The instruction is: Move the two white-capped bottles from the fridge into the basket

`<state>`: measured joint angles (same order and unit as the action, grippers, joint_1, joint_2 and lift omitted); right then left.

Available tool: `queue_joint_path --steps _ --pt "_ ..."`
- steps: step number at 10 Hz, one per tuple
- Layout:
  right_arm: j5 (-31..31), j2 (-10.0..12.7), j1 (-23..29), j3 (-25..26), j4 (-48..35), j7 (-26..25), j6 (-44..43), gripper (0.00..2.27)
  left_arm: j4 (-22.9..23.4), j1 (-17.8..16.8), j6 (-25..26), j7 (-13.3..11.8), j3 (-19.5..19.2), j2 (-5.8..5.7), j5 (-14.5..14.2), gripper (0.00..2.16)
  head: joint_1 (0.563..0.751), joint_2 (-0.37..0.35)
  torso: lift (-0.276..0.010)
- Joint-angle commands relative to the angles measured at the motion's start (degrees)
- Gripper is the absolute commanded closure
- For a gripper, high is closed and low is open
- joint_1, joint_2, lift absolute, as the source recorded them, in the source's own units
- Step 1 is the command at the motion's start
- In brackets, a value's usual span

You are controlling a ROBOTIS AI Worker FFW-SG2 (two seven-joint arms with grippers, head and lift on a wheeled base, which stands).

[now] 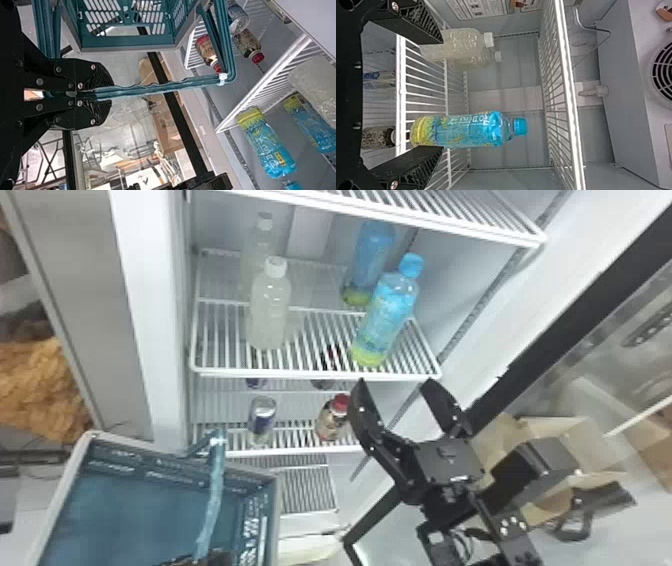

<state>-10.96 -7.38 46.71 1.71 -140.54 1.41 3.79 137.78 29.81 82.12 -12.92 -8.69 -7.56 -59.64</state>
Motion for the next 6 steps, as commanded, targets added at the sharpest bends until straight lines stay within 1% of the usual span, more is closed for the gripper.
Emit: queue_joint_path --steps 1,6 --pt "-0.01 -0.09 -0.03 0.0 0.13 0.0 0.0 0.09 0.1 0.0 0.0 0.0 -0.1 0.0 0.0 1.21 0.695 -0.35 0.0" --pt "-0.01 -0.18 -0.45 -0.23 0.27 0.0 0.0 0.09 -0.04 0.28 -0.14 0.0 -0.22 0.09 0.0 1.21 0.695 -0.35 0.0"
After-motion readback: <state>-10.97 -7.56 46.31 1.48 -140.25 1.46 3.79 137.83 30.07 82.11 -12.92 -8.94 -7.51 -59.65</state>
